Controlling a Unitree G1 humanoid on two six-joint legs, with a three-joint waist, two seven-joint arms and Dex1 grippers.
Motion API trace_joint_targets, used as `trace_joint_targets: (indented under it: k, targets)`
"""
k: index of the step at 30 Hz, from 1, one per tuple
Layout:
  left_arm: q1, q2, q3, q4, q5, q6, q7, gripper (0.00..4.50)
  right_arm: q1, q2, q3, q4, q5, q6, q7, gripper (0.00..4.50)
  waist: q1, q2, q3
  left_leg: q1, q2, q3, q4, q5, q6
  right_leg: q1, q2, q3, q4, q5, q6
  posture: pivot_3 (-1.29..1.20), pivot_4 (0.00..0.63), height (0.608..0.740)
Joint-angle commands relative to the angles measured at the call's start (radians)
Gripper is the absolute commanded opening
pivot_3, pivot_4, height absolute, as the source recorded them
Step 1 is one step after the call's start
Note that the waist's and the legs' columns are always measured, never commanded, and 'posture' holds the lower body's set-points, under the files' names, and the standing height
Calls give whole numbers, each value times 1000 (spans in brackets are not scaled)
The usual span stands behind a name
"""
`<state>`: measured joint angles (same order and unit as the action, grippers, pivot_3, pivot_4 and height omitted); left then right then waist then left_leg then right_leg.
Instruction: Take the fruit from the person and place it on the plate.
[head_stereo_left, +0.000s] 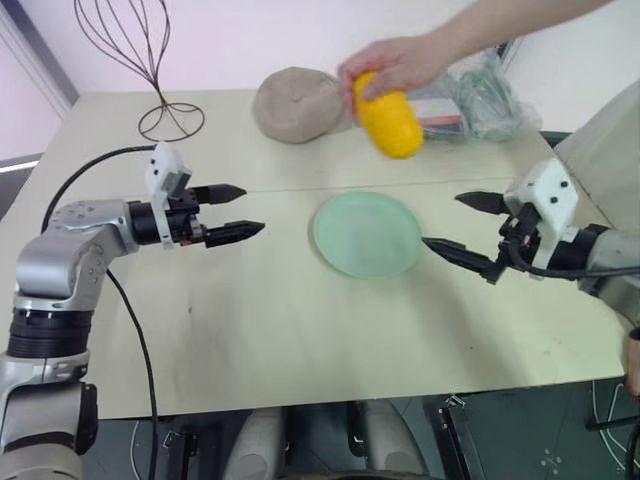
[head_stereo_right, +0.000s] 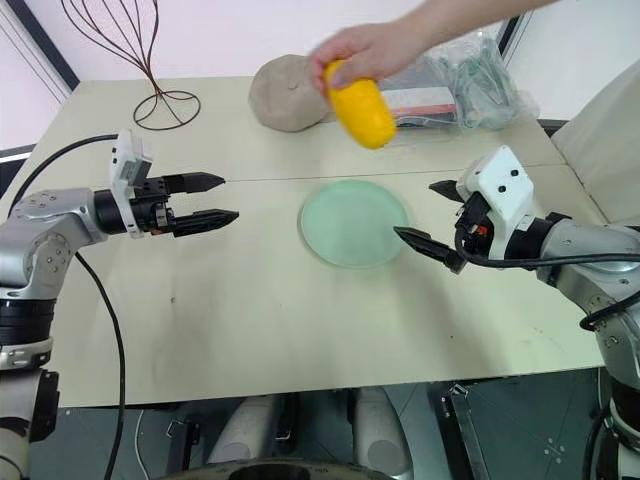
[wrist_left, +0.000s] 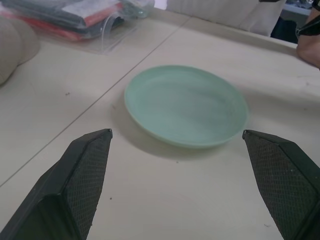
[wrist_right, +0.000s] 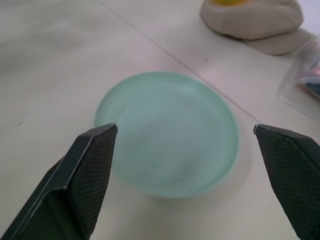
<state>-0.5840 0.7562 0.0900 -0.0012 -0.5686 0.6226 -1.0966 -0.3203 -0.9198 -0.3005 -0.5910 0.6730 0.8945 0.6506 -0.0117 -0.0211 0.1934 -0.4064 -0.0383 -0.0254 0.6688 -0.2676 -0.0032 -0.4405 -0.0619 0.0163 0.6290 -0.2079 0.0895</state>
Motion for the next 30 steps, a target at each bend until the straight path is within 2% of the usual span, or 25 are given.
trace_joint_targets:
  k: [1,5,12,21,30]
  targets:
    - [-24,-1,5,-7,7,-16,5,4373,-61,20,3,-15,17,3,-40,4500,0,0,0,0,0,0,0,0,0,0,0,0,0,0,0,0,150,740]
    - [-35,-6,2,4,16,-22,4,4373,-179,80,42,-28,69,78,-119,4500,-1,0,0,0,0,0,0,0,0,0,0,0,0,0,0,0,150,740]
    - [-43,-12,-1,7,22,-27,4,4373,-276,127,118,-7,73,98,-158,4500,1,0,0,-1,0,0,0,0,0,0,-1,0,0,0,0,0,150,740]
    - [-24,-4,13,-22,13,-15,11,4373,-378,171,223,82,-2,37,-142,4500,-1,0,0,0,0,0,0,0,0,-1,0,0,0,0,0,0,150,740]
    - [0,4,32,-55,4,0,30,4373,-452,216,272,173,-64,-22,-105,4500,-1,0,0,0,0,0,0,0,0,-1,0,0,0,0,0,0,150,740]
